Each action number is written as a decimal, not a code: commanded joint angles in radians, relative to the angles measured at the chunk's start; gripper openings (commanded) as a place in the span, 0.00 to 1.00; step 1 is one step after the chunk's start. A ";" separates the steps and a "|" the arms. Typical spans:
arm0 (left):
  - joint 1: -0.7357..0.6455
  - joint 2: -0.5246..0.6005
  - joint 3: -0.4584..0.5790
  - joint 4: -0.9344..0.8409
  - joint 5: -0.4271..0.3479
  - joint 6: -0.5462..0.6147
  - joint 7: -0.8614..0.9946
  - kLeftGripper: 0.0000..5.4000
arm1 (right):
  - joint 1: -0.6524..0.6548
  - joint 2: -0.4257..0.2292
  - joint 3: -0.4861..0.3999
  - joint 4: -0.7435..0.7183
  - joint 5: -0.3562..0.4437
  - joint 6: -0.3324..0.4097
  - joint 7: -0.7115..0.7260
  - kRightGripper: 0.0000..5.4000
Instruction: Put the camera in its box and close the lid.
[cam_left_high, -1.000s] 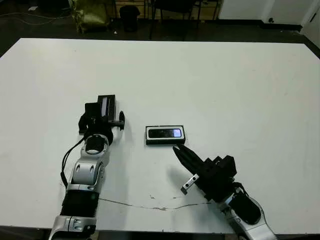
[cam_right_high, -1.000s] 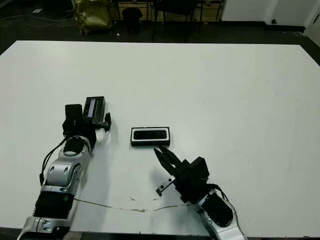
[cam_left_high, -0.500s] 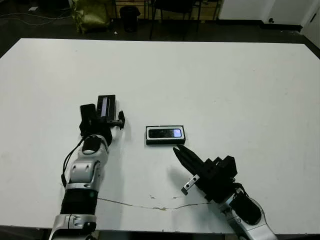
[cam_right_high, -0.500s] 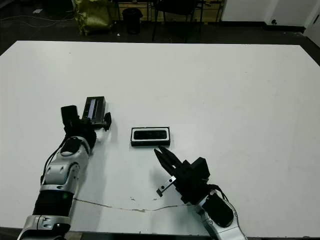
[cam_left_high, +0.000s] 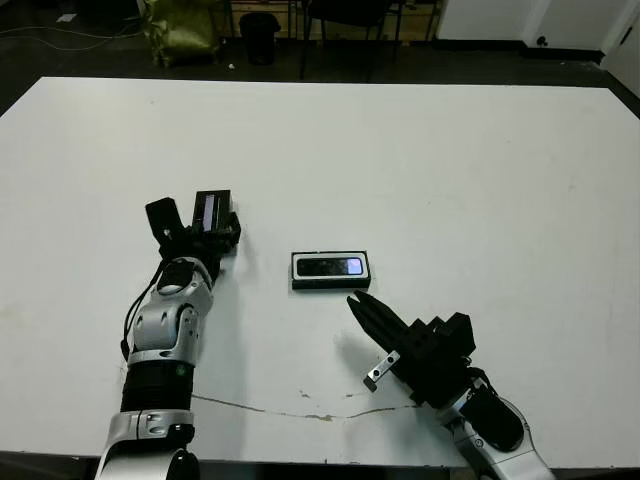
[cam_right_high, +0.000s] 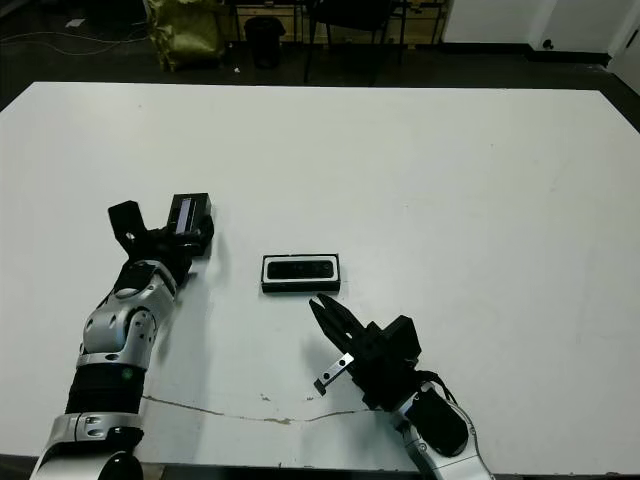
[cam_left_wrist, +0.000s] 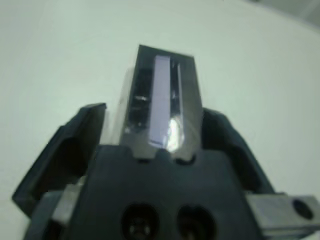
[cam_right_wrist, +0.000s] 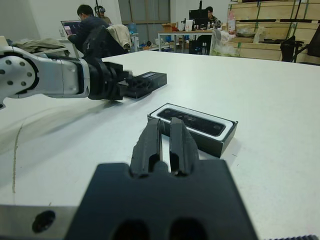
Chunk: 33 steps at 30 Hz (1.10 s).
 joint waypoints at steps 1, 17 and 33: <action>0.022 0.087 -0.092 -0.016 0.078 0.061 -0.065 0.75 | 0.008 -0.012 -0.008 0.010 -0.007 -0.002 -0.001 0.00; 0.061 0.236 -0.245 0.065 0.195 -0.009 -0.285 0.66 | 0.021 -0.006 -0.014 0.018 0.008 -0.011 0.004 0.00; 0.061 0.268 -0.039 0.061 -0.003 0.047 -0.397 0.00 | 0.028 -0.012 -0.009 -0.010 -0.009 0.040 -0.014 0.00</action>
